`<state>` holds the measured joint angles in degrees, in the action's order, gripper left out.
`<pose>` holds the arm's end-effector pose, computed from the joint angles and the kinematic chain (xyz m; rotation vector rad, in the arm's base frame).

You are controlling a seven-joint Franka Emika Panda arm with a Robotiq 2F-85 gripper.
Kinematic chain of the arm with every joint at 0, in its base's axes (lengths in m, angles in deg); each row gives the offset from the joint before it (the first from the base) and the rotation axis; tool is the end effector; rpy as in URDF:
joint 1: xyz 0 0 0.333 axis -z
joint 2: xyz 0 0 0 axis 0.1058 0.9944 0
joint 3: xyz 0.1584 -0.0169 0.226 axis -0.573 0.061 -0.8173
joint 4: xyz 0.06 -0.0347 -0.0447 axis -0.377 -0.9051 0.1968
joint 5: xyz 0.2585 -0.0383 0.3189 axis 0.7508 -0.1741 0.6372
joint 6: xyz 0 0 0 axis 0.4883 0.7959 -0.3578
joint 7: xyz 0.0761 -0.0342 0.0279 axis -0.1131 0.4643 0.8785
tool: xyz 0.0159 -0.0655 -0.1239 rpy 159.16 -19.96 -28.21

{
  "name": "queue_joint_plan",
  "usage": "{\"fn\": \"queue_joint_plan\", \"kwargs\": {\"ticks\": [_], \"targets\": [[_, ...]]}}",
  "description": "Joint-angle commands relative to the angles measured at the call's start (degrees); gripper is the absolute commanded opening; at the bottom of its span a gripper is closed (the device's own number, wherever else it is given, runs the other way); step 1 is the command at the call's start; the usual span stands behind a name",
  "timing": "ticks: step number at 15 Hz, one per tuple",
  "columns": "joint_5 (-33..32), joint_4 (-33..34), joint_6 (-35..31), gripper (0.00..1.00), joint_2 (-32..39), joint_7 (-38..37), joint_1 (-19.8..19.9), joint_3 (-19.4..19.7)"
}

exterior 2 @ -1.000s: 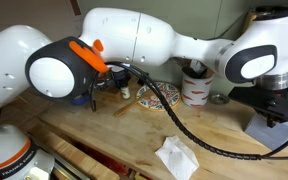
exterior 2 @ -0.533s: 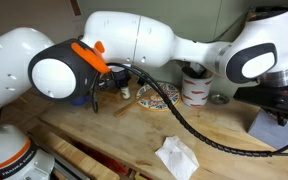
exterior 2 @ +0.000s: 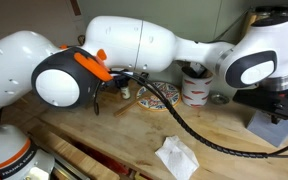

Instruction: Move the tissue box backwards

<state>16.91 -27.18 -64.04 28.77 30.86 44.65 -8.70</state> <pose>0.4603 -0.6943 0.2542 2.6714 -0.6851 0.3435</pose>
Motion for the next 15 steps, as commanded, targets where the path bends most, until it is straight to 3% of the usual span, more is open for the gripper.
{"fn": "queue_joint_plan", "kwargs": {"ticks": [1, 8, 15], "targets": [[1.30, 4.38, -5.29, 0.00, 5.18, 1.80, 0.87, -2.00], [0.05, 8.59, -11.26, 0.00, 9.21, 0.59, 0.74, -0.39], [-1.42, 10.26, -23.71, 0.00, 15.48, -1.88, -1.93, 1.81]]}}
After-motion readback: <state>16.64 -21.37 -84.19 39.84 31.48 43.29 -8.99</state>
